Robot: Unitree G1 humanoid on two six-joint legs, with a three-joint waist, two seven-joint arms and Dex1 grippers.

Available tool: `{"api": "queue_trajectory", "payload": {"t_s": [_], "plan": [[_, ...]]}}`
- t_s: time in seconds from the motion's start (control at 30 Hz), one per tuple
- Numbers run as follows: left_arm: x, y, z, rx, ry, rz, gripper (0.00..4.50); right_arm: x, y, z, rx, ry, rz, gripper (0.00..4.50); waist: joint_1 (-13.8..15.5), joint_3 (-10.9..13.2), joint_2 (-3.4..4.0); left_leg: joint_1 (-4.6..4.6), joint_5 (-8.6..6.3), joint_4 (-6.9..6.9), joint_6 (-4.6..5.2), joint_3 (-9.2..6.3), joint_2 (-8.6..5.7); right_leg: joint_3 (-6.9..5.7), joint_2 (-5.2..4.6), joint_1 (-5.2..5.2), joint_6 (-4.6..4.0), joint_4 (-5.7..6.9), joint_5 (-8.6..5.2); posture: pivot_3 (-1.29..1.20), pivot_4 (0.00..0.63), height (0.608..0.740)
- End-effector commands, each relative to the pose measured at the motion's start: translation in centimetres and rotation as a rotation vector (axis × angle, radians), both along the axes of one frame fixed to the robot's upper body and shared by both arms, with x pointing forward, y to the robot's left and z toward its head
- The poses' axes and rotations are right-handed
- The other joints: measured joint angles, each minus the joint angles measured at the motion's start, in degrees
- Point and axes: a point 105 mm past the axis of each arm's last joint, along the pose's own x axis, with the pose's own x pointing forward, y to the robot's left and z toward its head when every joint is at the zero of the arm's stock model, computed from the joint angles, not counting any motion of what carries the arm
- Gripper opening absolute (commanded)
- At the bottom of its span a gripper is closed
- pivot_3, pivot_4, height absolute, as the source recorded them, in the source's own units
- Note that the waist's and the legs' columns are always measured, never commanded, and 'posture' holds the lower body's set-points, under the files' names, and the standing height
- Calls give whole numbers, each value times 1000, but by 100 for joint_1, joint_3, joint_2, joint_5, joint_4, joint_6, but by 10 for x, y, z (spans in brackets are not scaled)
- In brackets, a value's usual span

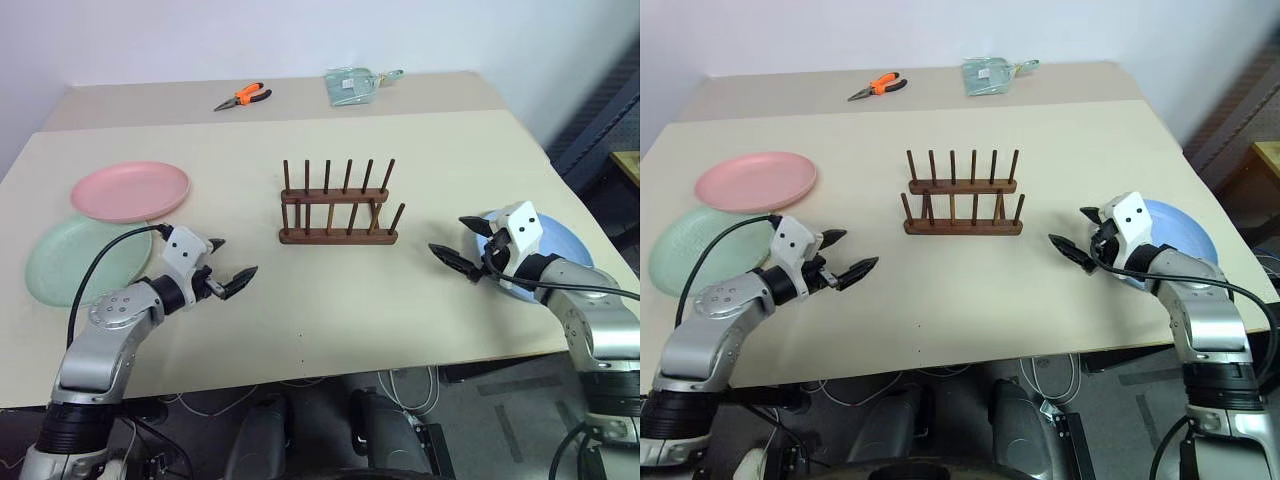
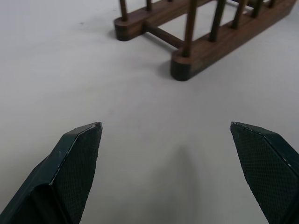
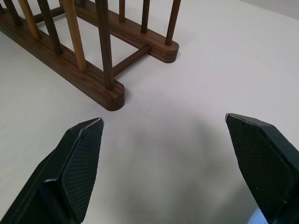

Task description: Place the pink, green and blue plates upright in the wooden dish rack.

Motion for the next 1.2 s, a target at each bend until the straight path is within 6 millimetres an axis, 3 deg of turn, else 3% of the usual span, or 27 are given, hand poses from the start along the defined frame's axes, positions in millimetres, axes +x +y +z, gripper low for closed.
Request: {"api": "queue_trajectory", "payload": {"t_s": [0.03,0.3,0.5,0.8,0.93,1.03,1.2], "plan": [[1,-4,3,4,-21,-4,4500,7,1,18,-22,-80,2,4261,-1,0,0,0,0,0,0,0,0,0,1,0,0,0,0,0,150,738],[7,-6,-1,-12,-11,-22,4500,9,9,18,-37,-82,24,4261,5,0,0,0,0,2,1,-1,1,0,5,1,1,0,1,0,150,738],[30,-20,-19,37,45,-150,4500,-1,22,18,3,-52,56,4391,27,0,0,-1,0,6,2,-1,0,-1,8,4,2,0,1,0,150,738],[78,-73,-28,126,83,-373,4500,-23,25,11,-6,-69,-20,4391,171,-4,-1,-10,-2,22,8,3,-8,-9,13,14,17,-5,9,0,150,738],[88,-89,-31,145,97,-416,4500,-32,24,11,-12,-79,-61,4391,220,-7,4,-17,-7,33,17,2,-9,-11,13,23,27,-25,15,0,150,738],[91,-99,-29,114,100,-440,3579,-36,21,9,-15,-83,-86,4500,210,-8,4,-16,-12,35,26,0,-6,-9,12,23,41,-28,23,0,150,738],[84,-102,-30,102,98,-486,1128,-33,18,5,-30,-82,-96,4500,206,-9,4,-16,-13,38,27,-2,-5,-9,13,25,42,-28,24,0,150,738]]}}
